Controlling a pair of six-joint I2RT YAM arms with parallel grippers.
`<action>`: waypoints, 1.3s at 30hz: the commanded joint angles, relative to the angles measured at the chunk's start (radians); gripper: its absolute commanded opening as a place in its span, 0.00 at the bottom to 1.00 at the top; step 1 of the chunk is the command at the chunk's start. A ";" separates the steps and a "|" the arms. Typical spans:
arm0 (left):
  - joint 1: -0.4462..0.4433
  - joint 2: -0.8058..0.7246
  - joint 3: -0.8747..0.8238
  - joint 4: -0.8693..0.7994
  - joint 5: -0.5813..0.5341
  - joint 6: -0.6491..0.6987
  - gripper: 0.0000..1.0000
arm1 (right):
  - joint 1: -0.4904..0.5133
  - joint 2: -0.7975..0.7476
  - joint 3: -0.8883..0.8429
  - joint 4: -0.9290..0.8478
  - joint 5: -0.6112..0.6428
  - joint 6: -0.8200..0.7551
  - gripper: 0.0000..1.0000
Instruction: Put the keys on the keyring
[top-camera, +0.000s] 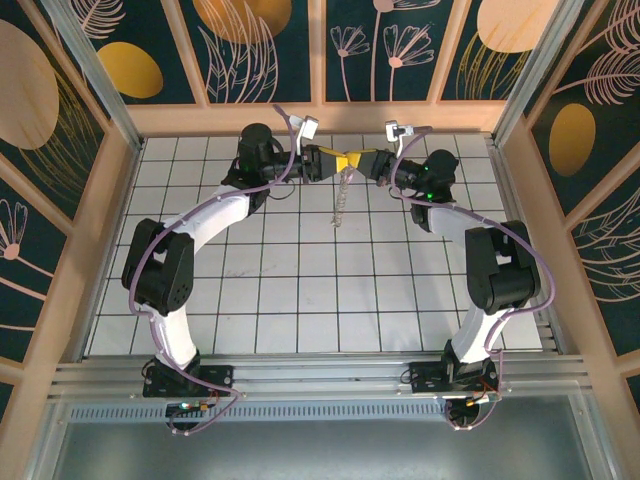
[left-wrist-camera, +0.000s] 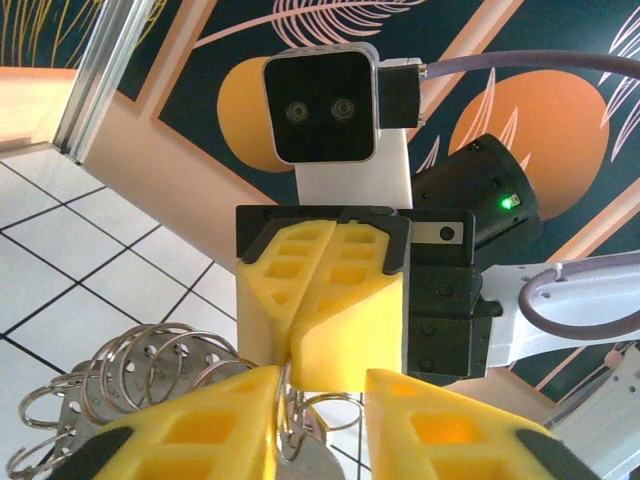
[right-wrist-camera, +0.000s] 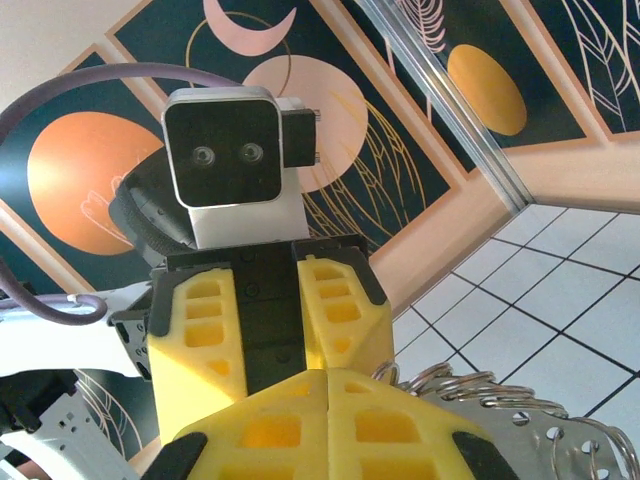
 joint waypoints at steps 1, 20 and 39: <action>-0.007 0.007 0.024 0.044 0.031 0.000 0.20 | 0.008 0.009 0.035 0.060 -0.004 -0.004 0.00; -0.022 -0.018 -0.067 0.245 -0.024 -0.116 0.00 | -0.050 -0.096 -0.074 0.125 0.057 0.021 0.48; -0.031 -0.051 -0.091 0.330 0.000 -0.183 0.00 | -0.034 -0.128 -0.215 0.292 -0.039 -0.001 0.53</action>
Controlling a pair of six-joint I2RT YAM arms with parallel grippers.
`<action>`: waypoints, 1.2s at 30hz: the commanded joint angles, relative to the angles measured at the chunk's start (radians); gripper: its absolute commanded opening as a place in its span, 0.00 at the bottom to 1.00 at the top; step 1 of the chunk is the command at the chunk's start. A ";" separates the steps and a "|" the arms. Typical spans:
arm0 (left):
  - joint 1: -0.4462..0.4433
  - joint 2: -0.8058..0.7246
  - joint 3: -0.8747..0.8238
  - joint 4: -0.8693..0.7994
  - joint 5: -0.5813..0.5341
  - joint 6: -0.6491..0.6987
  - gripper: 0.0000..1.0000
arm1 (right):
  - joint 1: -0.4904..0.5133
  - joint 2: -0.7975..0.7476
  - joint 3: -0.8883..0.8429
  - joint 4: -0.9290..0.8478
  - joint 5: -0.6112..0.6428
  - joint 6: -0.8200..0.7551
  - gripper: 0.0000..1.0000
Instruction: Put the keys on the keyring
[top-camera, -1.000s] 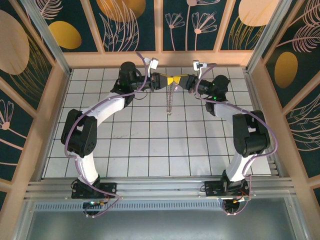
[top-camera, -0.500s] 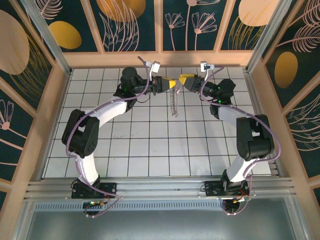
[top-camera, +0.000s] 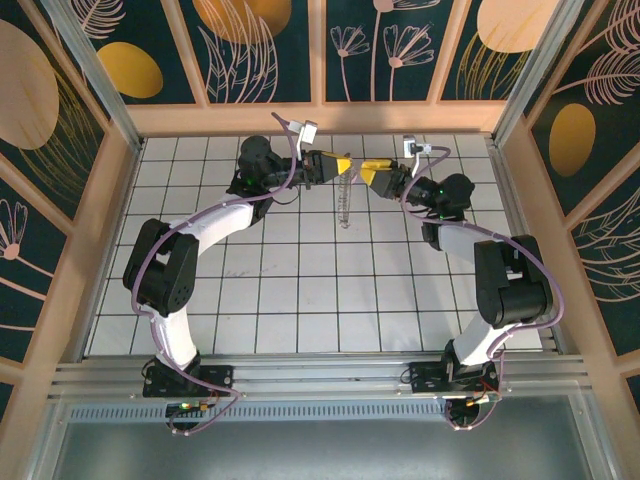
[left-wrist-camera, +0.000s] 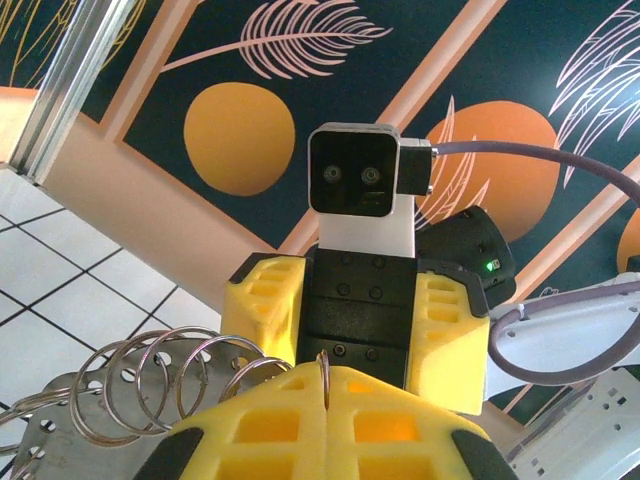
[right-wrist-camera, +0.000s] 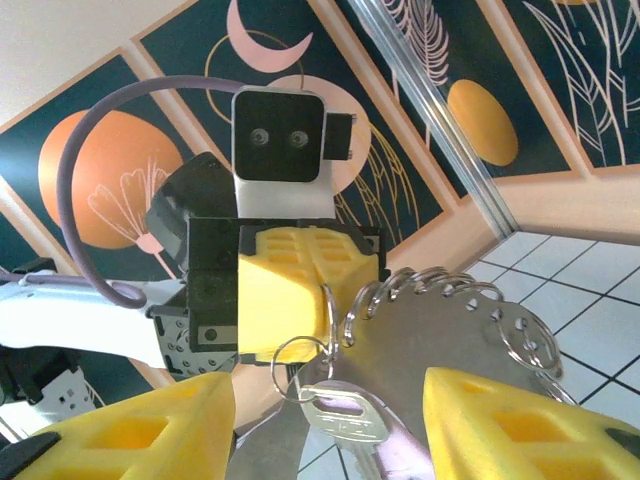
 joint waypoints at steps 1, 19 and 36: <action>-0.008 -0.048 0.004 0.077 0.022 -0.024 0.00 | 0.021 -0.016 -0.004 0.083 -0.051 -0.017 0.53; -0.016 -0.046 0.017 0.104 0.026 -0.049 0.00 | 0.045 -0.021 -0.047 0.060 -0.078 -0.081 0.33; -0.016 -0.055 0.010 0.111 0.008 -0.049 0.00 | 0.048 -0.038 -0.068 0.032 -0.086 -0.098 0.00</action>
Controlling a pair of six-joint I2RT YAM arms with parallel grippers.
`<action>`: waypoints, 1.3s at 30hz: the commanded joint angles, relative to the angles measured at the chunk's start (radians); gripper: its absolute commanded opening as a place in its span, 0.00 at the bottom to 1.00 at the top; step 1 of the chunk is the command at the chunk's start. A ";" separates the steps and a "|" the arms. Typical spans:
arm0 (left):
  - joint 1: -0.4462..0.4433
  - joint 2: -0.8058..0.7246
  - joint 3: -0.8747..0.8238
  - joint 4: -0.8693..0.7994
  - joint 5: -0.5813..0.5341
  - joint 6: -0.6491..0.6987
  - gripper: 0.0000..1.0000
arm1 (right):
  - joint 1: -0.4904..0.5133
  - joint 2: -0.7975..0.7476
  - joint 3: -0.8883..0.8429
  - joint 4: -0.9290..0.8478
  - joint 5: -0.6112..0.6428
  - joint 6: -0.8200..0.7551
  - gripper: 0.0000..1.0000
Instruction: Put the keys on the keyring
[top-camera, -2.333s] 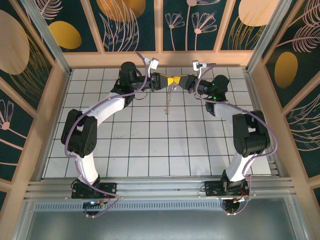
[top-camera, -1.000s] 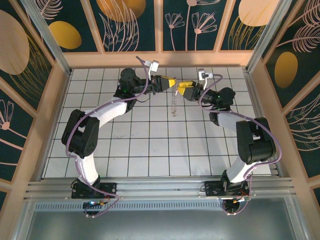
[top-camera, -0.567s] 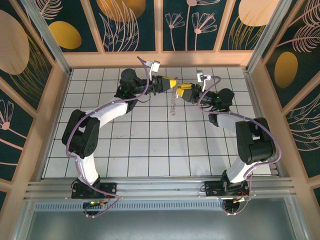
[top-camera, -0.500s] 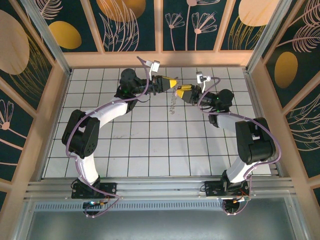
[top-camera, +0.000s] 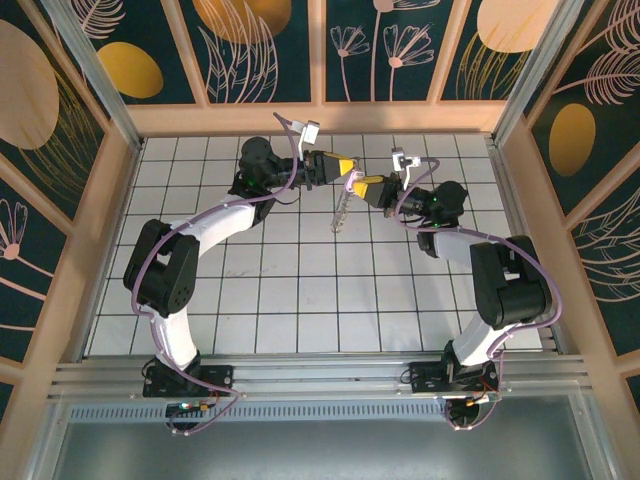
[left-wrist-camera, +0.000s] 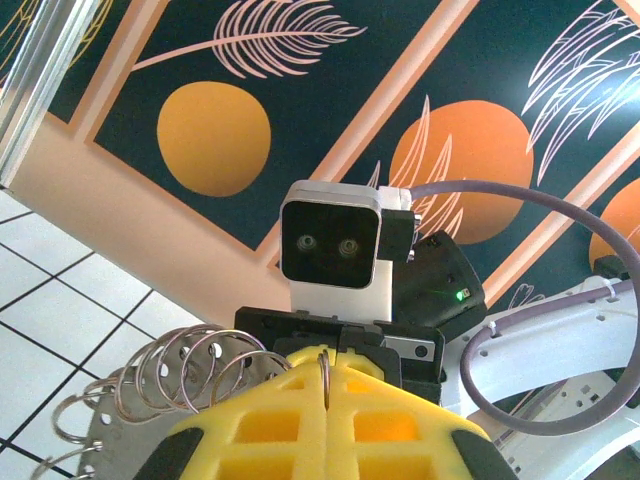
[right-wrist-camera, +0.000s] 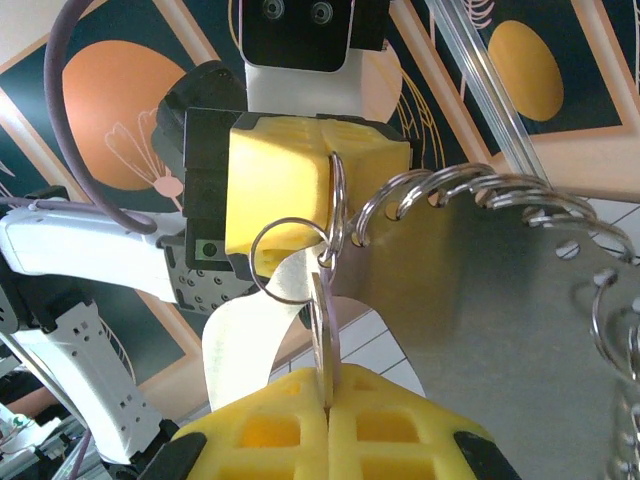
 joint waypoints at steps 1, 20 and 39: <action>-0.004 -0.056 0.007 0.070 -0.016 -0.007 0.00 | 0.012 -0.037 -0.008 0.010 -0.024 -0.030 0.00; -0.005 -0.114 -0.086 0.145 -0.089 -0.019 0.00 | 0.059 -0.048 0.027 -0.175 0.046 -0.143 0.00; -0.033 -0.104 -0.164 0.303 -0.193 -0.115 0.00 | 0.070 0.032 0.061 -0.127 0.091 -0.089 0.00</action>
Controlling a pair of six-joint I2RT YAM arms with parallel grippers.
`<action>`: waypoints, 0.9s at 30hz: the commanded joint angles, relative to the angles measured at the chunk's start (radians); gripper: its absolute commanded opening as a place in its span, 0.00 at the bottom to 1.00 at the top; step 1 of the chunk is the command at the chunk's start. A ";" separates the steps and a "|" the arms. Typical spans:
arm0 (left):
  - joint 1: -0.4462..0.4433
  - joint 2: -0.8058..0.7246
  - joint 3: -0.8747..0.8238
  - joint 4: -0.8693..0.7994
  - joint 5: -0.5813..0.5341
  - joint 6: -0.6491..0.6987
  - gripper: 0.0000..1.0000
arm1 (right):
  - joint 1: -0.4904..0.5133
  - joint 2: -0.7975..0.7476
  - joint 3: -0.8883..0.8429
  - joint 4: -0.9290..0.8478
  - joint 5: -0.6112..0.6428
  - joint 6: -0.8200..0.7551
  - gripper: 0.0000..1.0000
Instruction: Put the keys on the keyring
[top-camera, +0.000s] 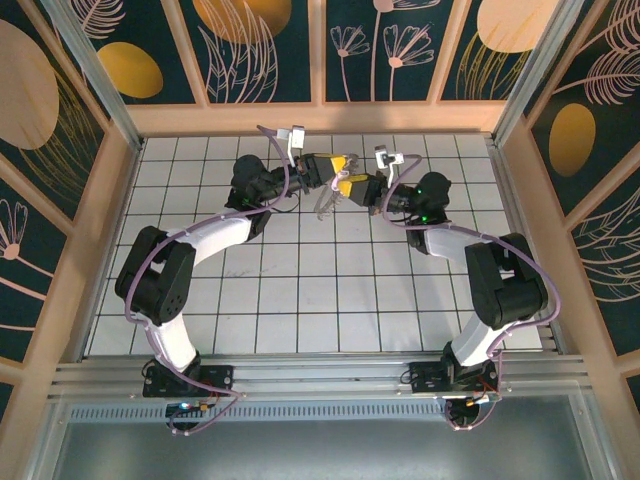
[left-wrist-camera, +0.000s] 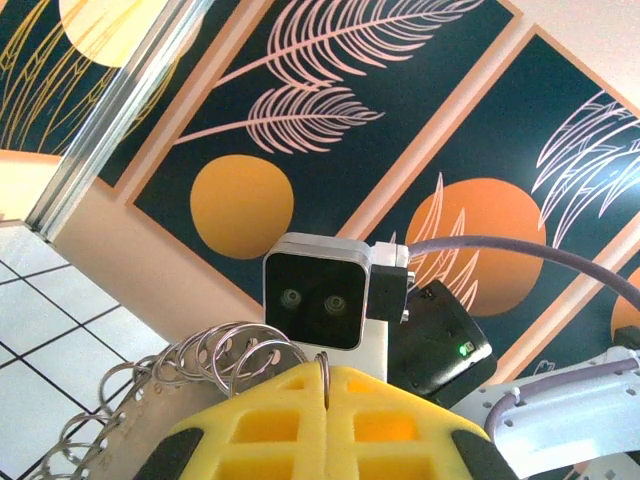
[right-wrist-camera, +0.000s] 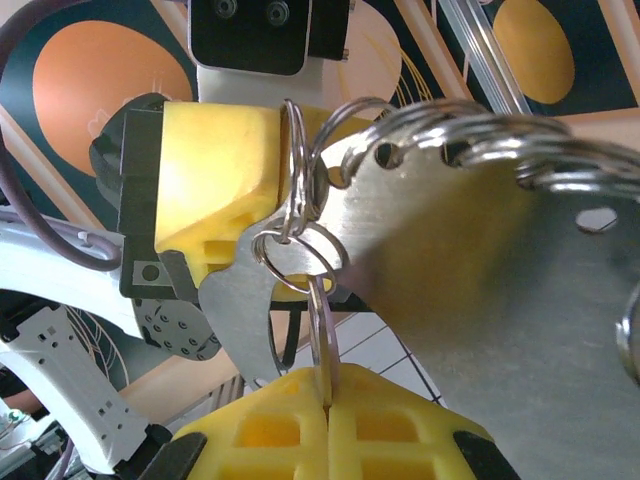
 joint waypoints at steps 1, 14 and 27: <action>-0.018 -0.033 -0.003 0.103 0.004 -0.023 0.00 | -0.009 0.024 0.000 0.047 0.035 0.025 0.00; -0.025 -0.014 0.010 0.103 -0.011 -0.024 0.00 | 0.014 0.015 0.037 -0.107 0.027 -0.065 0.00; -0.027 0.009 -0.030 0.246 -0.098 -0.092 0.00 | -0.004 -0.092 -0.041 -0.135 0.134 -0.067 0.17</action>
